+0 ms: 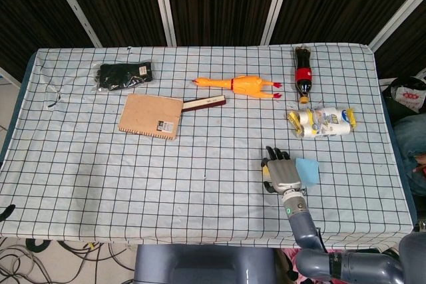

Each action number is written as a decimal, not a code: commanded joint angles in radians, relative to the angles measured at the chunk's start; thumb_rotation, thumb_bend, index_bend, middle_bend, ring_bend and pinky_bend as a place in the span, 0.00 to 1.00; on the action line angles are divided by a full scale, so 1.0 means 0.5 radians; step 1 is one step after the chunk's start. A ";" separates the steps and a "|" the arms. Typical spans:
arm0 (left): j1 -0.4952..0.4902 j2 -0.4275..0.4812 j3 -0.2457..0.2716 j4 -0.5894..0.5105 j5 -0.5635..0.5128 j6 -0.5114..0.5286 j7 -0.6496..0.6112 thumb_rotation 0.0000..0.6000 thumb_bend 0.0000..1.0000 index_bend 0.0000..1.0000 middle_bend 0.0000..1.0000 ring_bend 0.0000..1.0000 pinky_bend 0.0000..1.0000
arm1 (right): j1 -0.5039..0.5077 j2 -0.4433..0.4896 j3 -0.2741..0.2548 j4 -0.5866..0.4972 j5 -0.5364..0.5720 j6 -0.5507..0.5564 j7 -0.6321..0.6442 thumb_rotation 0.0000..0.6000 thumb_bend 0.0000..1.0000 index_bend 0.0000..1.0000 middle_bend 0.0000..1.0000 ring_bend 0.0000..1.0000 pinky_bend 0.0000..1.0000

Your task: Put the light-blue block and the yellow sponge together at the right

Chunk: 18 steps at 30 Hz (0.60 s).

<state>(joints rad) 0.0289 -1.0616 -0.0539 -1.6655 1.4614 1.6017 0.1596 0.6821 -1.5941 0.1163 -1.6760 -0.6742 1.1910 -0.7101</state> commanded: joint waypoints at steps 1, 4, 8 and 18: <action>0.000 0.000 0.000 0.000 -0.001 0.000 0.002 1.00 0.03 0.18 0.05 0.00 0.00 | -0.003 0.005 0.000 -0.001 0.000 -0.002 0.000 1.00 0.32 0.32 0.01 0.02 0.09; 0.000 -0.001 -0.001 0.000 -0.001 0.000 0.003 1.00 0.03 0.18 0.05 0.00 0.00 | -0.006 0.010 0.001 -0.002 0.001 -0.004 0.000 1.00 0.32 0.32 0.01 0.02 0.09; 0.000 0.000 0.000 -0.001 -0.001 0.000 0.002 1.00 0.03 0.18 0.05 0.00 0.00 | -0.009 0.015 0.001 -0.006 0.006 -0.013 0.003 1.00 0.32 0.32 0.01 0.02 0.09; 0.000 0.002 0.000 -0.003 -0.001 -0.001 -0.001 1.00 0.03 0.18 0.05 0.00 0.00 | 0.000 0.021 0.012 -0.037 -0.017 -0.039 0.011 1.00 0.32 0.21 0.00 0.00 0.09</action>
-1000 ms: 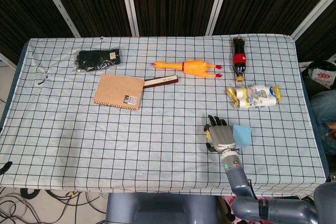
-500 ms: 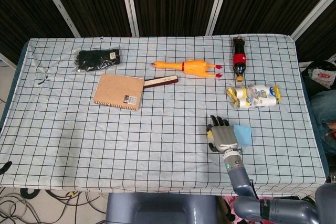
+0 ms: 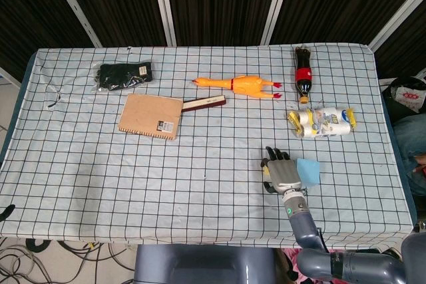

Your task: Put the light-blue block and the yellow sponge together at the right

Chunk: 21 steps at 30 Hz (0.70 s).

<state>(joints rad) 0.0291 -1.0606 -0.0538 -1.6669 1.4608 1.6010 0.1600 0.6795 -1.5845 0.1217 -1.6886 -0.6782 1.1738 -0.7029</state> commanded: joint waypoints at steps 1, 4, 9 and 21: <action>0.000 0.000 0.000 0.000 0.001 0.000 -0.002 1.00 0.03 0.18 0.05 0.00 0.00 | 0.007 0.003 0.001 -0.017 -0.012 -0.007 -0.004 1.00 0.32 0.16 0.00 0.00 0.09; 0.000 0.000 0.000 0.001 0.001 0.000 -0.001 1.00 0.03 0.18 0.05 0.00 0.00 | 0.015 0.010 0.030 -0.049 -0.056 -0.002 0.023 1.00 0.32 0.08 0.00 0.00 0.09; 0.000 -0.001 0.000 0.004 0.001 0.001 -0.001 1.00 0.03 0.18 0.05 0.00 0.00 | 0.005 0.066 0.105 -0.131 -0.214 0.060 0.132 1.00 0.31 0.07 0.00 0.00 0.09; -0.005 -0.008 0.001 0.008 0.008 -0.005 -0.008 1.00 0.03 0.18 0.05 0.00 0.00 | -0.305 0.625 0.006 -0.537 -0.685 0.310 0.476 1.00 0.31 0.06 0.00 0.00 0.09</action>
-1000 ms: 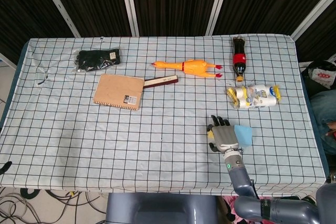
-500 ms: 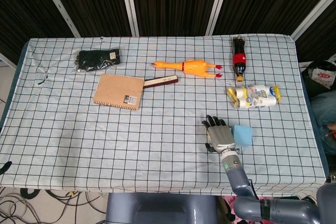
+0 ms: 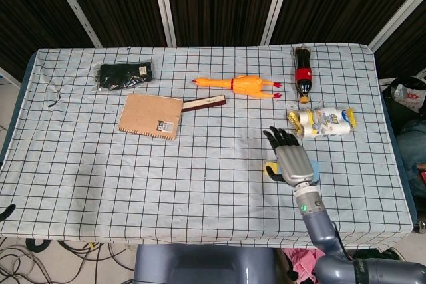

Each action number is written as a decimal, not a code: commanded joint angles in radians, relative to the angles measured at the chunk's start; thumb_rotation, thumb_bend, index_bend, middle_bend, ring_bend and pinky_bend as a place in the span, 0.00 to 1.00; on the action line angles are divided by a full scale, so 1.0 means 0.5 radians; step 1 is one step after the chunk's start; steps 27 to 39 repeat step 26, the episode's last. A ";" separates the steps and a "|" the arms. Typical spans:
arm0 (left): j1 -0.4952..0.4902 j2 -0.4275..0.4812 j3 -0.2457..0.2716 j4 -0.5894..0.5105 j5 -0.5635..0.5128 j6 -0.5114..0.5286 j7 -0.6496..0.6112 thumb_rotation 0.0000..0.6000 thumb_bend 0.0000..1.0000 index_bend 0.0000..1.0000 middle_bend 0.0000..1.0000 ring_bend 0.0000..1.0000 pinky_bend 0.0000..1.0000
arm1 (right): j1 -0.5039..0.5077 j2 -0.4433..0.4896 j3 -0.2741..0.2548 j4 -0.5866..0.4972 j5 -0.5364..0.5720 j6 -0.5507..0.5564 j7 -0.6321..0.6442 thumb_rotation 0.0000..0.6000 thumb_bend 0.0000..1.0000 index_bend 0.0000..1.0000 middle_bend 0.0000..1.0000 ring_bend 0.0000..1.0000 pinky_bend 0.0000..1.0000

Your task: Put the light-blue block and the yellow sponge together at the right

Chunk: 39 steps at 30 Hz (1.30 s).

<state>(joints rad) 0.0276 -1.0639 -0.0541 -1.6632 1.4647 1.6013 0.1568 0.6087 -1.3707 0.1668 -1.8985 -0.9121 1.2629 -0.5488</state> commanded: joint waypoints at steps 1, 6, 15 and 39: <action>-0.003 0.000 0.003 -0.001 -0.001 -0.010 -0.005 1.00 0.03 0.18 0.05 0.00 0.00 | -0.214 0.245 -0.116 -0.131 -0.287 0.173 0.224 1.00 0.31 0.06 0.00 0.00 0.09; -0.008 -0.004 0.008 0.000 0.006 -0.023 -0.014 1.00 0.03 0.18 0.05 0.00 0.00 | -0.522 0.410 -0.359 -0.071 -0.707 0.446 0.538 1.00 0.30 0.06 0.00 0.00 0.09; -0.029 -0.001 0.049 -0.008 0.049 -0.084 -0.025 1.00 0.03 0.18 0.05 0.00 0.00 | -0.882 0.259 -0.587 0.435 -1.110 0.806 0.836 1.00 0.30 0.06 0.00 0.00 0.09; -0.042 0.006 0.049 0.031 0.078 -0.086 -0.097 1.00 0.03 0.17 0.05 0.00 0.00 | -0.952 0.143 -0.541 0.664 -1.190 0.836 0.896 1.00 0.30 0.06 0.00 0.00 0.09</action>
